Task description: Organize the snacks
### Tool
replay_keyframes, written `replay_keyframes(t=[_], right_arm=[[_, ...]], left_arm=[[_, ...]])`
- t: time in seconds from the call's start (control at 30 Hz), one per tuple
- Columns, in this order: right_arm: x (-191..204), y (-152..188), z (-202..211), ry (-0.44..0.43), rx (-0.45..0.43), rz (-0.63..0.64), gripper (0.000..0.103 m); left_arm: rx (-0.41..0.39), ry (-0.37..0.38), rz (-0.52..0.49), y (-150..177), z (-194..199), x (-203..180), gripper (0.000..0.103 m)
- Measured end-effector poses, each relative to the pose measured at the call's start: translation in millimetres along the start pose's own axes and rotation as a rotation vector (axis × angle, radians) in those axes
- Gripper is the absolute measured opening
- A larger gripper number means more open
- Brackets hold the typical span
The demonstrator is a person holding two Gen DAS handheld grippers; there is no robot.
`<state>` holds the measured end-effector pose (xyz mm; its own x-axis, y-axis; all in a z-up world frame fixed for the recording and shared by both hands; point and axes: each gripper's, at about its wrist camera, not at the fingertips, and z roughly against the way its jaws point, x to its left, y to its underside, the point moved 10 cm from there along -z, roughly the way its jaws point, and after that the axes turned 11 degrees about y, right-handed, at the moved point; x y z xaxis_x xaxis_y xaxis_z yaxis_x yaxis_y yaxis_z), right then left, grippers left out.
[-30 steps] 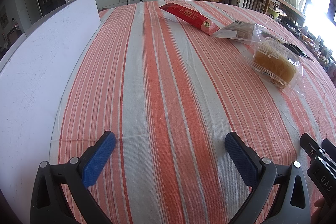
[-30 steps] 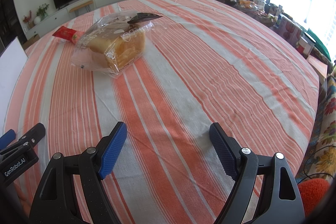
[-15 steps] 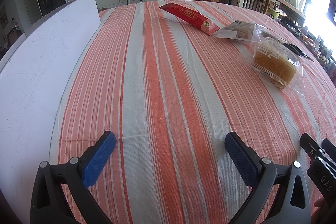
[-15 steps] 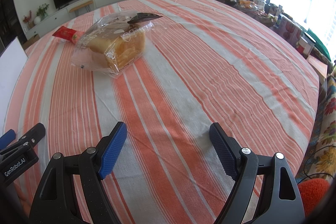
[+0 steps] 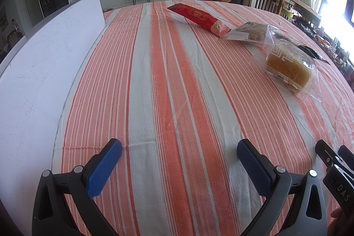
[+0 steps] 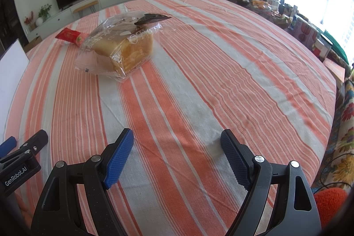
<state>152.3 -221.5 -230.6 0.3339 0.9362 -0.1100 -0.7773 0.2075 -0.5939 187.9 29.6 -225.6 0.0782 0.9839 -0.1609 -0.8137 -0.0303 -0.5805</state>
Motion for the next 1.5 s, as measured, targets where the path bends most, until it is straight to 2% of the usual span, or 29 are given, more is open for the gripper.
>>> replay_keyframes(t=[0.07,0.13,0.27,0.33,0.47,0.6,0.63,0.7,0.73,0.77,0.8,0.87,1.03,1.13,1.23,1.33,1.43,1.47,1.5], right_arm=[[0.0,0.0,0.0,-0.001,0.0,0.0,0.084],[0.5,-0.3,-0.2,0.001,0.0,0.001,0.084],[1.5,-0.5,-0.1,-0.001,0.0,0.001,0.085],[3.7,-0.9,0.1,-0.003,0.0,0.005,0.086],[8.0,-2.5,-0.7,-0.009,0.001,0.01,0.087],[9.6,-3.8,-2.6,-0.017,0.002,0.017,0.088],[10.0,-4.1,-3.2,-0.02,0.002,0.021,0.089],[11.4,-4.5,-3.5,-0.026,0.002,0.028,0.089],[12.6,-5.1,-3.8,-0.03,0.002,0.032,0.089],[13.3,-5.0,-3.9,-0.034,0.001,0.035,0.089],[14.3,-5.5,-4.1,-0.036,0.0,0.039,0.089],[15.2,-6.0,-4.4,-0.037,0.001,0.04,0.09],[15.0,-5.7,-4.2,-0.035,0.0,0.036,0.09],[14.7,-4.9,-3.9,-0.033,-0.003,0.034,0.09],[14.7,-3.7,-3.1,-0.031,-0.005,0.032,0.09],[14.3,-1.9,-2.0,-0.03,-0.006,0.03,0.09],[13.8,-0.4,-1.1,-0.027,-0.008,0.029,0.09],[13.8,-0.2,-1.0,-0.027,-0.008,0.029,0.09],[13.8,0.0,-0.8,-0.027,-0.009,0.028,0.09]], left_arm=[[0.02,0.051,0.016,-3.4,0.1,-4.0,0.103],[0.015,0.114,0.077,-17.6,3.2,-7.0,0.103],[-0.019,0.231,0.211,-84.3,-0.8,-14.7,0.102],[-0.008,0.252,0.278,-125.4,-16.7,-13.5,0.102],[0.024,0.17,0.329,-183.8,-60.3,-7.1,0.102],[0.07,0.102,0.377,-199.3,-113.2,-5.6,0.102],[0.085,0.087,0.382,-197.7,-124.4,-4.7,0.102],[0.105,0.054,0.365,-193.6,-140.2,-5.8,0.094],[0.066,0.033,0.313,-197.4,-137.6,-9.7,0.082],[0.058,0.048,0.266,-197.5,-138.0,-15.7,0.037],[0.072,0.067,0.231,-195.1,-139.2,-20.2,0.019],[0.068,0.056,0.18,-191.2,-130.7,-19.0,0.015],[0.082,0.115,0.107,-174.6,-73.6,-10.1,0.015],[0.111,0.155,0.068,-147.0,-26.7,-8.8,0.015],[0.152,0.141,0.002,-101.0,4.7,-9.7,0.015],[0.187,0.13,-0.027,-52.6,11.2,-10.1,0.015],[0.197,0.138,-0.006,-20.2,3.1,-9.9,0.015],[0.188,0.134,0.004,-12.8,0.8,-9.3,0.017],[0.125,0.13,-0.001,-15.8,3.7,-9.0,0.024]])
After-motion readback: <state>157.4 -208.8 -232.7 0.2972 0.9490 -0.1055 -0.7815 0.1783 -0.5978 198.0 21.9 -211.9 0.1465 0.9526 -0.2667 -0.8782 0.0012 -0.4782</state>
